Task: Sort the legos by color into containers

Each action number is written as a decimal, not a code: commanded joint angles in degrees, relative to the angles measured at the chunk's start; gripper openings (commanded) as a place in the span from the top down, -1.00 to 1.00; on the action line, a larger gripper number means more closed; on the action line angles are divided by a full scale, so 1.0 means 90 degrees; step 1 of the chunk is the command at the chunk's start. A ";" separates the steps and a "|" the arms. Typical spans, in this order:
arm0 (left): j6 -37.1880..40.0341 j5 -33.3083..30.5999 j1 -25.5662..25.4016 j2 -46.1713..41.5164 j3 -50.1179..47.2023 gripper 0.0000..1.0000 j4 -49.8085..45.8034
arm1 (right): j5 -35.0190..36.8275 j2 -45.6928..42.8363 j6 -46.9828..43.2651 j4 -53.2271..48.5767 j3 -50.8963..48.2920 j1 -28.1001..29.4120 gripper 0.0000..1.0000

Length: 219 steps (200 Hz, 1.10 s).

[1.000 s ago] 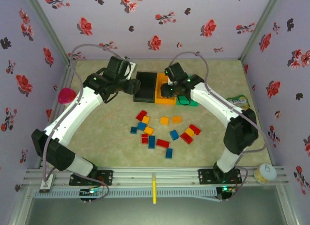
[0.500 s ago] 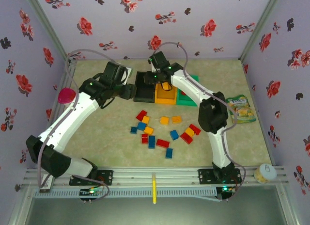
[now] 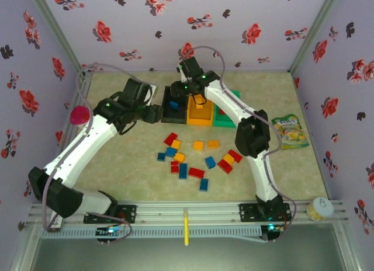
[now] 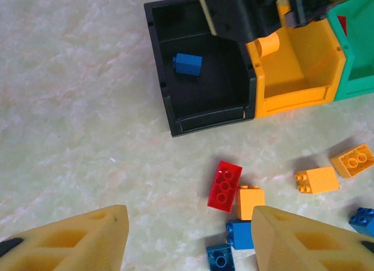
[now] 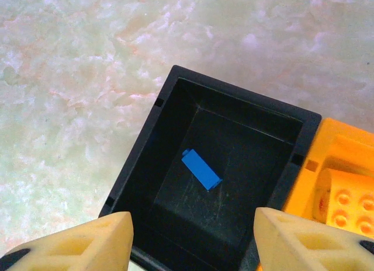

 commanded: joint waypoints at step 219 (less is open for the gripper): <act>-0.1948 0.1472 -0.0908 0.1360 -0.2198 -0.15 0.0256 | 0.0606 -0.3304 0.0406 0.0713 -0.3625 -0.0389 -0.18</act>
